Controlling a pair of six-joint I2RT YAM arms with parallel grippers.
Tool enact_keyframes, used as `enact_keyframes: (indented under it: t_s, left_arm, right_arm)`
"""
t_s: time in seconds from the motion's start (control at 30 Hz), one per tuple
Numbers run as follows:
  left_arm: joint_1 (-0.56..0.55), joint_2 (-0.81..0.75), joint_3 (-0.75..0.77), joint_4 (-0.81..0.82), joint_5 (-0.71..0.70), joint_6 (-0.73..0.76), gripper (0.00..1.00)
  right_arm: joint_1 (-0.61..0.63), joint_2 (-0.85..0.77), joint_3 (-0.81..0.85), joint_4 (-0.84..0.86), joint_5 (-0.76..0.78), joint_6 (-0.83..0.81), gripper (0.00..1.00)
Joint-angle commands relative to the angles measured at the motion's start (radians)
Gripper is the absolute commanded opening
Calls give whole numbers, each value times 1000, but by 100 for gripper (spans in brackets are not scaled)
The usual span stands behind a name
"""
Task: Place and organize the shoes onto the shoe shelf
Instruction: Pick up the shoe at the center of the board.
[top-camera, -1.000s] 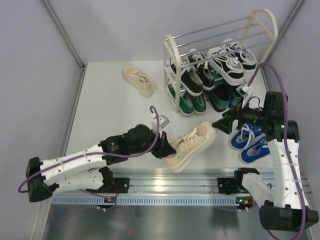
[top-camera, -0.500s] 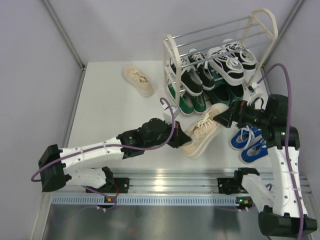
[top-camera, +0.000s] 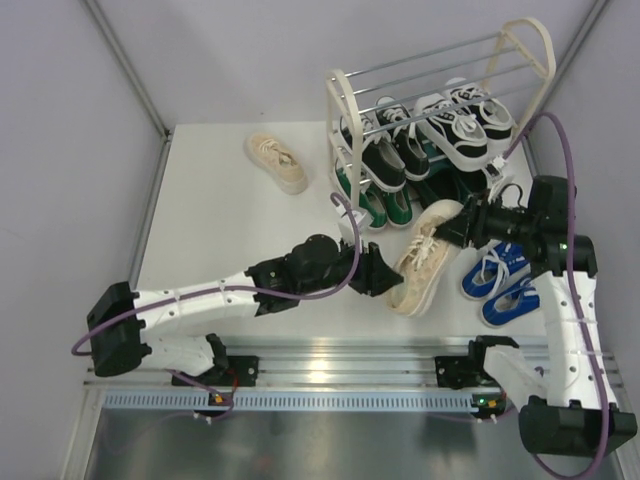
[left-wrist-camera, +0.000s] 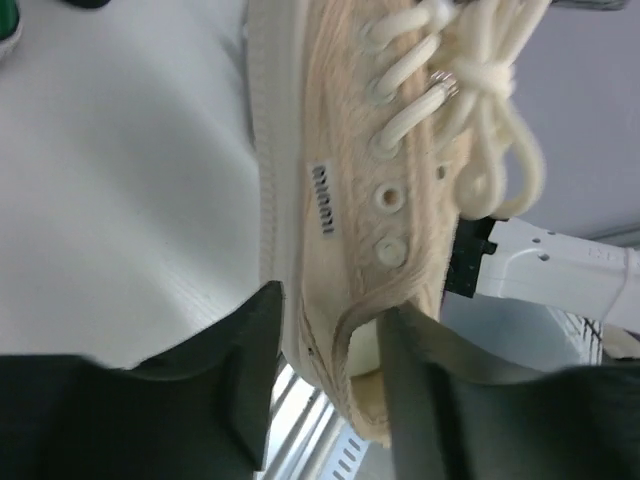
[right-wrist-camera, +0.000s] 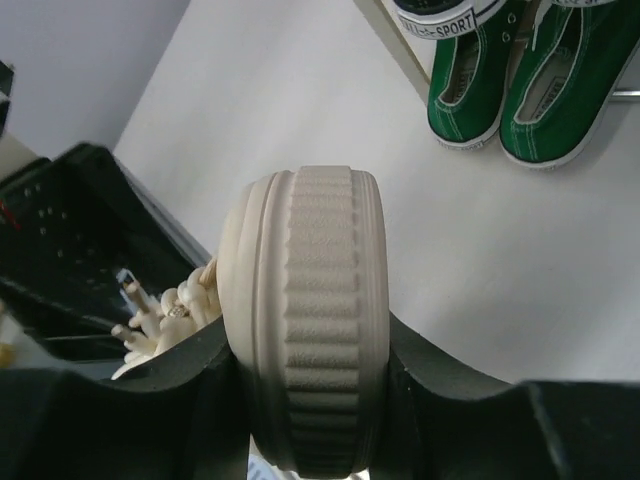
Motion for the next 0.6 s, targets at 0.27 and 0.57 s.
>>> enact_keyframes:
  t_s: [0.27,0.57]
  left_arm:
    - [5,-281,-141,137,125,409,89]
    - [5,-173,-132,262,386,422,93]
  right_arm:
    - [22,45,147,-549,-334,-953,0]
    - [193,116,219,-708,-373,-1242,0]
